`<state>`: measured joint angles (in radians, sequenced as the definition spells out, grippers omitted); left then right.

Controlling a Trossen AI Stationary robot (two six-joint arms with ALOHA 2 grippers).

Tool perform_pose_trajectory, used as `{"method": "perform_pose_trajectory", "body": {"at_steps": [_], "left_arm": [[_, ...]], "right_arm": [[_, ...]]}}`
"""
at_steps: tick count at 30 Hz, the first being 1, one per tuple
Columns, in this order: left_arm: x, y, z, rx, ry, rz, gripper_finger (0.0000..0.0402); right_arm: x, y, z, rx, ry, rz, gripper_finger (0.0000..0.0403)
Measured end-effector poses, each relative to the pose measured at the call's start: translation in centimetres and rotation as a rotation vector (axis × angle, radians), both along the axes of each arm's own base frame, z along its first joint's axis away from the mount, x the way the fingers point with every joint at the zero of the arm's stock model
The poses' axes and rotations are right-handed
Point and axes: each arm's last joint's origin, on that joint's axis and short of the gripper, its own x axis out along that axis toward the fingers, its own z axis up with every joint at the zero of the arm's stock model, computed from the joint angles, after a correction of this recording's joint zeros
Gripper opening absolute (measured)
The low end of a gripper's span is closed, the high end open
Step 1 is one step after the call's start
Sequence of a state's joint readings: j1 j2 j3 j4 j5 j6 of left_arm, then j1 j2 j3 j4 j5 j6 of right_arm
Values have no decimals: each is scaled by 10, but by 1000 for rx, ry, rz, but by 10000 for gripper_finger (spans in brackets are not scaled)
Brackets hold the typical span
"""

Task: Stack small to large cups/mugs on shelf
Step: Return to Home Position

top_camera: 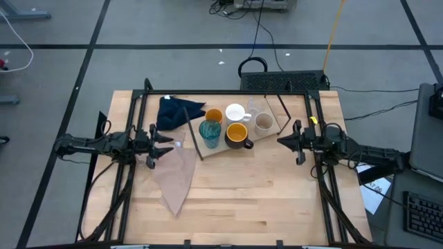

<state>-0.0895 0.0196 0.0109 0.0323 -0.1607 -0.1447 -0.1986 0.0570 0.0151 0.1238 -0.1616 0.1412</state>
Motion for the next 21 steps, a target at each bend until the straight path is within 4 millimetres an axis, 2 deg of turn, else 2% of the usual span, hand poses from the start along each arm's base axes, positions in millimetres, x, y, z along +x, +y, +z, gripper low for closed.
{"method": "perform_pose_trajectory", "body": {"at_steps": [11, 17, 21], "left_arm": [[0, 0, 0, -8, 1, -4, 184], [0, 0, 0, -3, 2, -4, 184], [0, 0, 0, 4, 3, -4, 184]], "right_arm": [[8, -2, -3, 15, 43, -29, 9], [11, -3, 2, -57, -4, -30, 9], [11, -2, -2, -29, 41, 5, 9]]}}
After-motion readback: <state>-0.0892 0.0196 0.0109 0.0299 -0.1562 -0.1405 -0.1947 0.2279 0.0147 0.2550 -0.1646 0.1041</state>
